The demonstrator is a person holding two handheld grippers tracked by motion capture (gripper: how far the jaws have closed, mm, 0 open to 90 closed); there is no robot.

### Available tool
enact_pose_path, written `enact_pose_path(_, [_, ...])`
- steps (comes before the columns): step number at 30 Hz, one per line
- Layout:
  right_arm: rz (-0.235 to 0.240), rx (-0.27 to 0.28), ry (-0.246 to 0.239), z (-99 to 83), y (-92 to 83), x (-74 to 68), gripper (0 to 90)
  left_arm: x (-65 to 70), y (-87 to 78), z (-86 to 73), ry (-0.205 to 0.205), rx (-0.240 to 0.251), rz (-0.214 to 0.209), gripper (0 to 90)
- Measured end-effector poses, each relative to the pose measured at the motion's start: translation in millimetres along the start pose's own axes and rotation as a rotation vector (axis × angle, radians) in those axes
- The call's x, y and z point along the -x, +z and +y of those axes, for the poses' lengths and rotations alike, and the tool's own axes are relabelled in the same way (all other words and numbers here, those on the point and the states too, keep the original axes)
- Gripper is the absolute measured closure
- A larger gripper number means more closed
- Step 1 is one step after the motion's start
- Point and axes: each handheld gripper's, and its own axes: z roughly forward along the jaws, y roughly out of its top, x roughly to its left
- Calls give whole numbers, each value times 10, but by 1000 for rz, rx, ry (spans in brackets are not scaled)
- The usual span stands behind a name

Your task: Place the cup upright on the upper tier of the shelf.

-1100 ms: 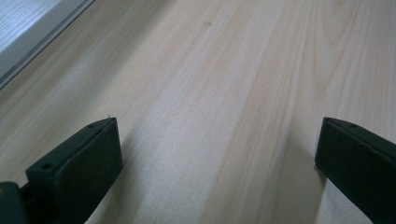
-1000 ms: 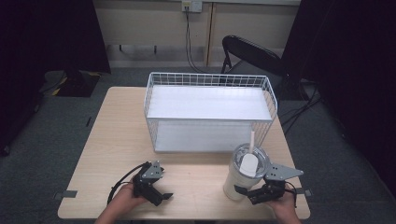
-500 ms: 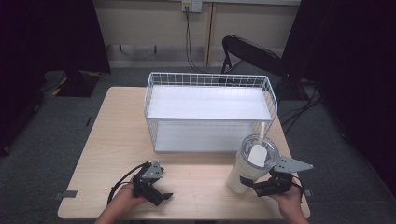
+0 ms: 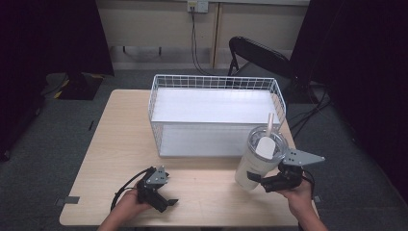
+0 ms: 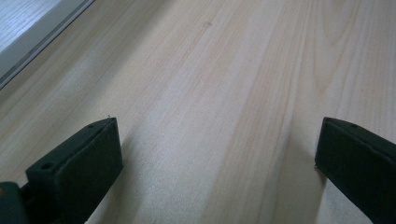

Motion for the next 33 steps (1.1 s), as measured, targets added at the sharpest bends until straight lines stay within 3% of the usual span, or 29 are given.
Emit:
enact_pose_path(22, [-23,-1,-7,471,6,104,106,0,0,0,0,0,0,0])
enact_pose_path(33, [-38,0,24,736,7,173,106,0,0,0,0,0,0,0])
